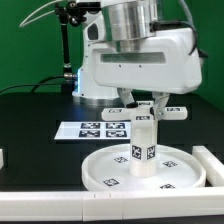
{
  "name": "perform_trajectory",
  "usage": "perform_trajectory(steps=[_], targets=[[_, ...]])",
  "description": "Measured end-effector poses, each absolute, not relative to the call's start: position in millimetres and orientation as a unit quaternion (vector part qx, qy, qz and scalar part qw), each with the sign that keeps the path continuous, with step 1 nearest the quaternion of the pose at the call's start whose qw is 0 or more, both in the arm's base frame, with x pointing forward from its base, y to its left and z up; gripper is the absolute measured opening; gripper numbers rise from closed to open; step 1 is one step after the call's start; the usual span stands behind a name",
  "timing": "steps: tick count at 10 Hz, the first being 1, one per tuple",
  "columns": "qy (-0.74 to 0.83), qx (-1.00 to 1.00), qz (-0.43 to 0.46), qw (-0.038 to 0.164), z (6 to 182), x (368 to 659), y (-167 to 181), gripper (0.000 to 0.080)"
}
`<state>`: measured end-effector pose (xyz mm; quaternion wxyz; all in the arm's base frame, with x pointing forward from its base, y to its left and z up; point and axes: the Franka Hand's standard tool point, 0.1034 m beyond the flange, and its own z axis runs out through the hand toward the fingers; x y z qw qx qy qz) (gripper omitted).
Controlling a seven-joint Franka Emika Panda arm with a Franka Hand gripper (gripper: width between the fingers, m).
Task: Assemble round table
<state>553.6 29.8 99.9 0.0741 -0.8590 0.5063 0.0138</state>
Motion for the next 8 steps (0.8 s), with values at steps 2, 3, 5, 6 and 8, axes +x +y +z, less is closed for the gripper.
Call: perform_trajectory(steps=[2,3,5,6,8], targets=[[0.545,-0.835,0.018,0.074,99.9,553.6,30.2,0.0446],[0.575,-0.815,0.02,0.073,99.7,553.7,30.1,0.0446],[0.627,-0.775,0.024,0.075,99.5,554.0,30.1,0.0446],[0.668,-0.739,0.027,0.078,99.6,553.5,29.9,0.0446],[0.738,-0.669,0.033,0.081,99.5,553.6,29.7,0.0446]])
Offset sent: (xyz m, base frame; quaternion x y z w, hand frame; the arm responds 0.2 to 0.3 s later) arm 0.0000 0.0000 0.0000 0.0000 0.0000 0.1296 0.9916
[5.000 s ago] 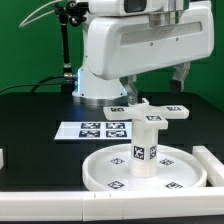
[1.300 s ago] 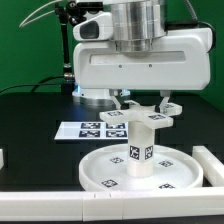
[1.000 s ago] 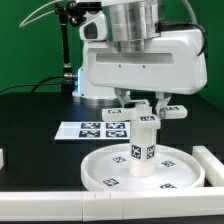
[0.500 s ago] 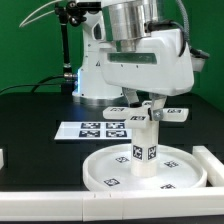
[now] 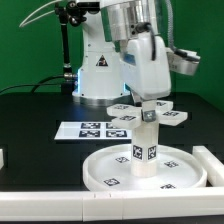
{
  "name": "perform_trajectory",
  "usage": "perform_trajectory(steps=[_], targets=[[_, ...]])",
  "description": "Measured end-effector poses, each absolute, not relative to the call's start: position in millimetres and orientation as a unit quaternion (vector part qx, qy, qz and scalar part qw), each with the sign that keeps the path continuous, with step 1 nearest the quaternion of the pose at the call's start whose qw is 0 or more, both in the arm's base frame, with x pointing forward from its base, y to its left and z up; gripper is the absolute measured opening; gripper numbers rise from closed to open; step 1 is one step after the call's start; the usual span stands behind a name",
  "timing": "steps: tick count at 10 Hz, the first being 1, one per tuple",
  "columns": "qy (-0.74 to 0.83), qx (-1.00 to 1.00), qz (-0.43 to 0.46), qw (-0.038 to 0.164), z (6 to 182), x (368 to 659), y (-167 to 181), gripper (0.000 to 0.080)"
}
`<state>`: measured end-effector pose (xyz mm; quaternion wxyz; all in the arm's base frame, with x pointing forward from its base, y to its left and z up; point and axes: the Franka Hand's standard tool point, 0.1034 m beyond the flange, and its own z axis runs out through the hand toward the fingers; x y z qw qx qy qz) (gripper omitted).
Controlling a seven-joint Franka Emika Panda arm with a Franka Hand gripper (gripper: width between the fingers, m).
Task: Assemble round table
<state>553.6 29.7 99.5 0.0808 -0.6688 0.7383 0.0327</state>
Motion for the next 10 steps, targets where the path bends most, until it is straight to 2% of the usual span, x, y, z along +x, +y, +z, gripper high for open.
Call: perform_trajectory(steps=[2,8,9,10], targets=[[0.8,-0.593,0.031,0.089,98.9,554.0,29.9,0.0446],[0.866,-0.491,0.043,0.087,98.4,554.2,29.7,0.0446],[0.864,-0.495,0.043,0.087,98.5,554.2,30.2,0.0591],[0.851,-0.516,0.044,0.092,105.6,556.1,31.5,0.0635]])
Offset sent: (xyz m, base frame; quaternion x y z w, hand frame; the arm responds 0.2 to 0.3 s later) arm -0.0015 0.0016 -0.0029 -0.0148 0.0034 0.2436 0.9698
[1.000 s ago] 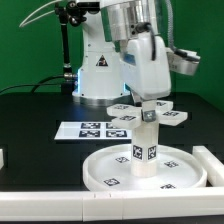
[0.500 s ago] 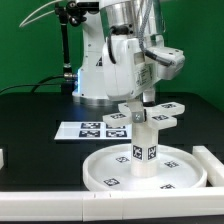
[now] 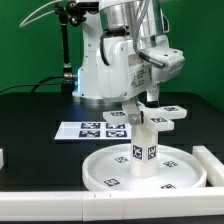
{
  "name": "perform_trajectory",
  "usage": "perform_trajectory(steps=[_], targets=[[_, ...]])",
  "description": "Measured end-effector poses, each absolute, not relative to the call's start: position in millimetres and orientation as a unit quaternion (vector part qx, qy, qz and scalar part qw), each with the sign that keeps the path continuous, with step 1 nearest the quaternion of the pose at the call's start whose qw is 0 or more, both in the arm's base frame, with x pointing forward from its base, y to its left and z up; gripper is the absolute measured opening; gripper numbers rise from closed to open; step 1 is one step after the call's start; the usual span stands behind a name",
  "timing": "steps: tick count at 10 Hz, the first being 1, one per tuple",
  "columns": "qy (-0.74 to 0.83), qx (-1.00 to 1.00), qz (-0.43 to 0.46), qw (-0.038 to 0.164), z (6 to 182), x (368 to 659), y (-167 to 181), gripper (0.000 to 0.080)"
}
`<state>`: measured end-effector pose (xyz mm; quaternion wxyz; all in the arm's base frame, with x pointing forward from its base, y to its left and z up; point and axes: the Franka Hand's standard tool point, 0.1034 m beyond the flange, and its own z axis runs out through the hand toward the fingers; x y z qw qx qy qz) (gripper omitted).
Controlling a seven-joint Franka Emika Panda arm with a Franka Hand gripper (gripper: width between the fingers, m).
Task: Assemble round table
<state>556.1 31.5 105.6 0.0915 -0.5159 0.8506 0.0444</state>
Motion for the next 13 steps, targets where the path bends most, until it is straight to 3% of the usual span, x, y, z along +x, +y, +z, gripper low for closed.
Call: perform_trajectory(steps=[3,6,9,13], targets=[[0.832,-0.543,0.046,0.106,126.5,560,36,0.0647],[0.811,-0.574,0.043,0.104,122.8,559,37,0.0649],[0.692,-0.714,0.051,0.094,121.5,554,41,0.0649],[0.551,-0.827,0.041,0.102,121.9,561,37,0.0649]])
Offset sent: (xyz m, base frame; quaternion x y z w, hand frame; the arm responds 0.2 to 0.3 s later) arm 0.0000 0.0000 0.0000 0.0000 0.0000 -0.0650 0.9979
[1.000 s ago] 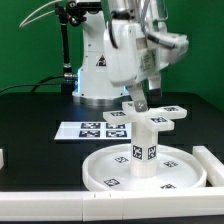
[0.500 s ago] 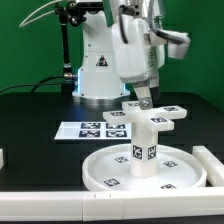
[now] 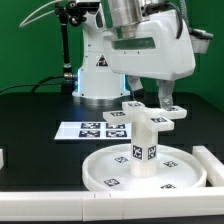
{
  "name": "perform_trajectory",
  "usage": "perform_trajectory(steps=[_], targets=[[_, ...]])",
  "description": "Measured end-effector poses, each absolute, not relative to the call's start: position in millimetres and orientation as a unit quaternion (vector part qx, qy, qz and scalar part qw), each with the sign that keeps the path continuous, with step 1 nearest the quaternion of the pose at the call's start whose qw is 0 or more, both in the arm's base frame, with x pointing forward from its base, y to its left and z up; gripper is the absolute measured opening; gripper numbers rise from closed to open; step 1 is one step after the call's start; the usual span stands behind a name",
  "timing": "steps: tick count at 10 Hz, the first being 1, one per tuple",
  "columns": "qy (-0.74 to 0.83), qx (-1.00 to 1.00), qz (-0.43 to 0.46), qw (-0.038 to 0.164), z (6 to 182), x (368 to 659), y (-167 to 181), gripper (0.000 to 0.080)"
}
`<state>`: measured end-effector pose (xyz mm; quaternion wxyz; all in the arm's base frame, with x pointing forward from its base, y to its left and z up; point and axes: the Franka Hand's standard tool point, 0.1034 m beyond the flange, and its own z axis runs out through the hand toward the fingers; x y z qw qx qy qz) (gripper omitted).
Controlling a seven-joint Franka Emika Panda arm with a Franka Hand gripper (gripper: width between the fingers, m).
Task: Assemble round table
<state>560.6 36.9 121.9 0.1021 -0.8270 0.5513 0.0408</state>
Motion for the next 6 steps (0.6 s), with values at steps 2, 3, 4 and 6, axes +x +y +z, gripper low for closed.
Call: perform_trajectory(steps=[2,3,4,6], targets=[[0.487,-0.866,0.033,0.105,121.4,560.5,36.6,0.0649],[0.445,-0.889,0.029,0.105,121.4,560.1,36.4,0.0649],[0.372,-0.922,0.032,0.098,122.1,557.9,36.7,0.0649],[0.217,-0.972,0.02,0.088,121.2,556.3,37.4,0.0649]])
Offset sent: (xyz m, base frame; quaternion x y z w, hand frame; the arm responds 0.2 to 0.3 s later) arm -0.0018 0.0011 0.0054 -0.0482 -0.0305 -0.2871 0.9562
